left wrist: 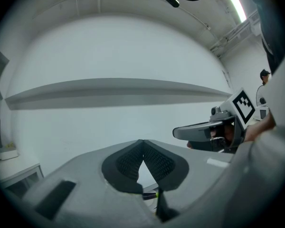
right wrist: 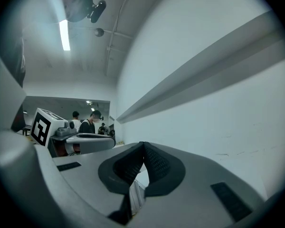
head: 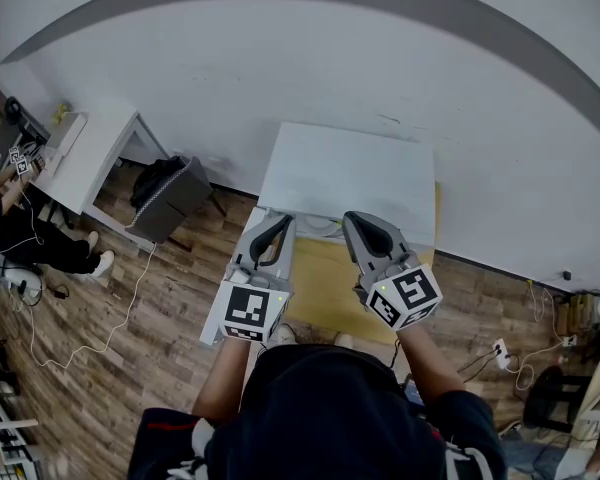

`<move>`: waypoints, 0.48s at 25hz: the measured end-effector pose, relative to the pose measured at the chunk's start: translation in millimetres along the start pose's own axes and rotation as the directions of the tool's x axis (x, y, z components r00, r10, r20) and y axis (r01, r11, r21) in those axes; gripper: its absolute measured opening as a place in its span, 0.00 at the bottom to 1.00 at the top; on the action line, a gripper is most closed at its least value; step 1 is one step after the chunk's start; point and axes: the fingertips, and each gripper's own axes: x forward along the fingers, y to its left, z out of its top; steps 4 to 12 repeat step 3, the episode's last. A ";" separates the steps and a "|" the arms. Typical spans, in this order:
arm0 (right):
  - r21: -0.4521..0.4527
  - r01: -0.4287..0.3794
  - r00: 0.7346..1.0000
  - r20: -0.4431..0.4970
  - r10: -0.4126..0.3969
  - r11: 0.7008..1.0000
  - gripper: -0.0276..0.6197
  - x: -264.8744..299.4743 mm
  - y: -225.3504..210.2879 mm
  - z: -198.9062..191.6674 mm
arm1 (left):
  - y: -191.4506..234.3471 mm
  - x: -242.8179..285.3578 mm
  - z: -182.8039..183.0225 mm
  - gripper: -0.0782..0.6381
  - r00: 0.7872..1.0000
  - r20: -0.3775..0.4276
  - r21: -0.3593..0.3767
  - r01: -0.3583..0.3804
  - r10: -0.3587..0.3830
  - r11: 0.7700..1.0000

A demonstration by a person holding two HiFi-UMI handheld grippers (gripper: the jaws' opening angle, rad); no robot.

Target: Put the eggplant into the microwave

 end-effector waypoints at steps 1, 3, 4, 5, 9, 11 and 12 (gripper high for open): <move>0.000 0.001 1.000 0.000 -0.001 1.000 0.06 1.1 -0.8 0.5 | 0.9 0.6 0.5 0.13 1.000 0.001 0.001 0.000 0.000 1.000; -0.002 0.001 1.000 0.000 -0.001 1.000 0.06 3.0 -2.3 1.4 | 2.4 1.8 1.2 0.13 1.000 0.002 0.002 0.000 0.000 1.000; -0.002 0.001 1.000 0.000 -0.001 1.000 0.06 3.0 -2.3 1.4 | 2.4 1.8 1.2 0.13 1.000 0.002 0.002 0.000 0.000 1.000; -0.002 0.001 1.000 0.000 -0.001 1.000 0.06 3.0 -2.3 1.4 | 2.4 1.8 1.2 0.13 1.000 0.002 0.002 0.000 0.000 1.000; -0.002 0.001 1.000 0.000 -0.001 1.000 0.06 3.0 -2.3 1.4 | 2.4 1.8 1.2 0.13 1.000 0.002 0.002 0.000 0.000 1.000; -0.002 0.001 1.000 0.000 -0.001 1.000 0.06 3.0 -2.3 1.4 | 2.4 1.8 1.2 0.13 1.000 0.002 0.002 0.000 0.000 1.000; -0.002 0.001 1.000 0.000 -0.001 1.000 0.06 3.0 -2.3 1.4 | 2.4 1.8 1.2 0.13 1.000 0.002 0.002 0.000 0.000 1.000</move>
